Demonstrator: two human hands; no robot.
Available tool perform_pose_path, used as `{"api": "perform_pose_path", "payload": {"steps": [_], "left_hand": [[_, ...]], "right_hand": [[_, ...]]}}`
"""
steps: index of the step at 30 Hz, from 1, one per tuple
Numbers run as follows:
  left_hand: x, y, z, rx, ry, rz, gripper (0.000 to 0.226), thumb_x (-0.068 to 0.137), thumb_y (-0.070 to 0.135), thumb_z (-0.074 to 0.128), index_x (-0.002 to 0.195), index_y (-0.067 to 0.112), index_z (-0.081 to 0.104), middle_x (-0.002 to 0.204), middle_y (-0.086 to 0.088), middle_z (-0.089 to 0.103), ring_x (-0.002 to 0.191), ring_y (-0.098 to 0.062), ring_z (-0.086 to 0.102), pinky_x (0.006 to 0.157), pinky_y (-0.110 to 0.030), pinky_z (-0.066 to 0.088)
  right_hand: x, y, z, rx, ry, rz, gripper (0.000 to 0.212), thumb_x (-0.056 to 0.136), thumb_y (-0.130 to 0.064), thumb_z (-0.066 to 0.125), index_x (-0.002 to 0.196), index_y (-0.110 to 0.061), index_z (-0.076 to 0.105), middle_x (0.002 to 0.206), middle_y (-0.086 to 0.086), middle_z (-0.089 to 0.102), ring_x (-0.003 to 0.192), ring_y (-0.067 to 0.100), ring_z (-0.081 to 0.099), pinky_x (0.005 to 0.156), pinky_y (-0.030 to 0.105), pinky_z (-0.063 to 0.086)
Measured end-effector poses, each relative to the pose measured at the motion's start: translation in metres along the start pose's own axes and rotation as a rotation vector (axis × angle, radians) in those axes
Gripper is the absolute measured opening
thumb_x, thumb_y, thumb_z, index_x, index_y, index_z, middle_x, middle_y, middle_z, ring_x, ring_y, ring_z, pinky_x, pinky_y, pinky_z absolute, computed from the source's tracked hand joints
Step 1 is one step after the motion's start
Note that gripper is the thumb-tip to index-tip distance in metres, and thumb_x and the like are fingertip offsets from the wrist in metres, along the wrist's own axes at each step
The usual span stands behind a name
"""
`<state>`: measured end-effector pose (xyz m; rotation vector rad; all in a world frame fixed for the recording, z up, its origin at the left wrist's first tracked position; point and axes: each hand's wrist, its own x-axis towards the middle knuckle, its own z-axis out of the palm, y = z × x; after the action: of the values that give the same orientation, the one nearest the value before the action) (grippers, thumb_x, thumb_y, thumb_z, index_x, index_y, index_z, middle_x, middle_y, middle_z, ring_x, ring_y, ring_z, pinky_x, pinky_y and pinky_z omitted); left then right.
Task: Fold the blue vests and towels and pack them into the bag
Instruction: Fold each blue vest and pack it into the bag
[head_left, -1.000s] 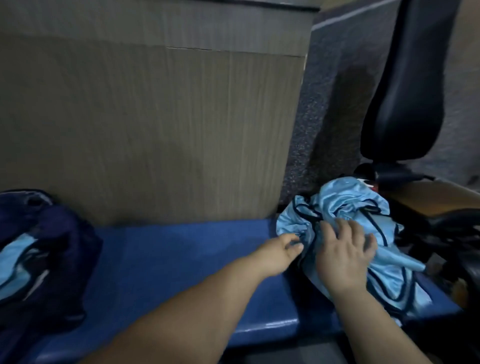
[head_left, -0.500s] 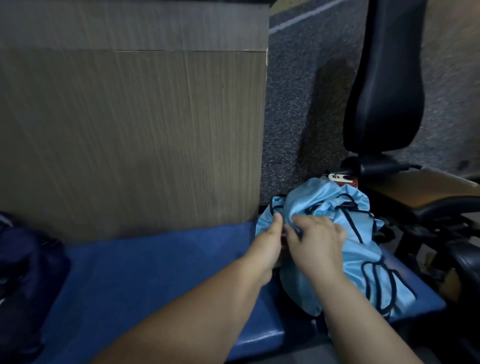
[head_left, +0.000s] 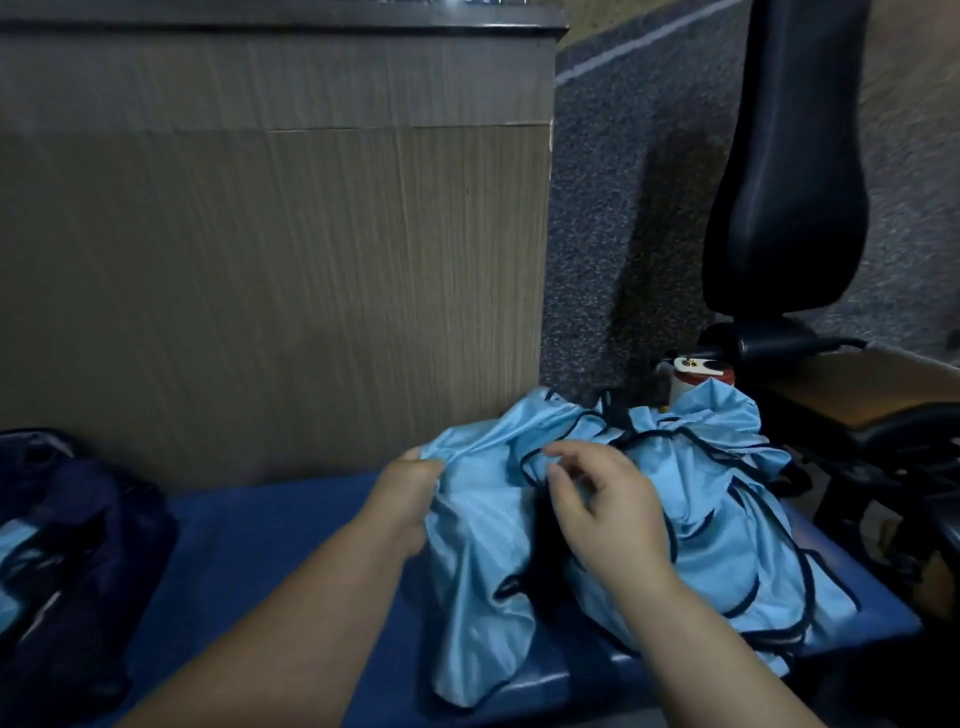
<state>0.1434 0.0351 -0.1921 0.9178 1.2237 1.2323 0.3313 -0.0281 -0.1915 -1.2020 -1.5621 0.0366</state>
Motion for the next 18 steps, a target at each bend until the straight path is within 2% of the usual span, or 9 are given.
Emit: {"api": "perform_pose_path", "payload": {"steps": [2,4,6,9,13,15,16,18], "left_hand": [[0.001,0.002,-0.022,0.06,0.064,0.064,0.027,0.096,0.003,0.046,0.109,0.015,0.066,0.096,-0.014,0.071,0.084,-0.028,0.066,0.078,-0.038,0.054],[0.001,0.004,-0.044,0.127,0.113,0.108,0.02,0.099,0.012,0.05,0.111,0.011,0.065,0.097,-0.015,0.07,0.085,-0.027,0.064,0.079,-0.038,0.051],[0.001,0.008,-0.062,0.17,0.197,0.148,0.017,0.1,0.017,0.051,0.107,0.008,0.064,0.092,-0.013,0.067,0.083,-0.026,0.061,0.077,-0.036,0.05],[0.006,0.01,-0.093,0.094,0.389,0.19,0.011,0.1,0.019,0.053,0.102,0.013,0.061,0.089,-0.008,0.066,0.077,-0.022,0.061,0.069,-0.031,0.05],[0.016,0.008,-0.132,0.097,0.625,0.184,0.022,0.096,0.023,0.055,0.113,0.01,0.059,0.105,-0.016,0.065,0.089,-0.031,0.062,0.084,-0.044,0.054],[0.019,0.002,-0.145,0.172,0.673,0.123,0.027,0.091,0.019,0.059,0.114,0.005,0.058,0.104,-0.019,0.065,0.09,-0.034,0.063,0.084,-0.046,0.055],[0.019,-0.003,-0.15,0.205,0.672,0.083,0.037,0.085,0.021,0.063,0.118,0.004,0.057,0.106,-0.019,0.064,0.09,-0.034,0.063,0.083,-0.045,0.055],[0.018,-0.012,-0.154,0.301,0.671,-0.006,0.072,0.065,0.039,0.07,0.129,0.014,0.049,0.12,-0.017,0.059,0.098,-0.035,0.062,0.088,-0.05,0.054]], "right_hand": [[0.002,0.008,-0.001,-0.207,-0.138,0.051,0.034,0.087,-0.033,0.061,0.12,-0.025,0.065,0.111,-0.006,0.064,0.106,0.016,0.055,0.093,0.033,0.045],[-0.001,0.014,0.0,-0.339,-0.366,0.21,0.051,0.089,-0.044,0.061,0.138,-0.033,0.05,0.135,-0.006,0.049,0.125,0.019,0.044,0.102,0.037,0.039],[-0.005,0.017,0.005,-0.422,-0.489,0.279,0.063,0.088,-0.054,0.059,0.145,-0.039,0.036,0.146,-0.009,0.036,0.134,0.019,0.034,0.108,0.042,0.032],[-0.004,0.016,0.012,-0.464,-0.477,0.276,0.068,0.088,-0.062,0.052,0.148,-0.04,0.029,0.152,-0.009,0.029,0.139,0.018,0.029,0.112,0.048,0.025],[0.001,0.025,0.011,-0.675,-0.489,0.278,0.075,0.084,-0.074,0.044,0.148,-0.04,0.025,0.154,-0.01,0.028,0.142,0.018,0.027,0.115,0.051,0.012],[0.005,0.032,0.007,-0.75,-0.497,0.286,0.075,0.082,-0.075,0.044,0.147,-0.041,0.028,0.153,-0.01,0.03,0.142,0.016,0.027,0.116,0.053,0.009],[0.008,0.036,0.005,-0.767,-0.491,0.292,0.073,0.082,-0.075,0.045,0.145,-0.041,0.03,0.153,-0.01,0.031,0.142,0.015,0.026,0.117,0.055,0.007],[0.014,0.042,0.001,-0.775,-0.472,0.323,0.07,0.083,-0.073,0.046,0.144,-0.041,0.034,0.153,-0.01,0.032,0.143,0.014,0.025,0.117,0.058,0.002]]}}
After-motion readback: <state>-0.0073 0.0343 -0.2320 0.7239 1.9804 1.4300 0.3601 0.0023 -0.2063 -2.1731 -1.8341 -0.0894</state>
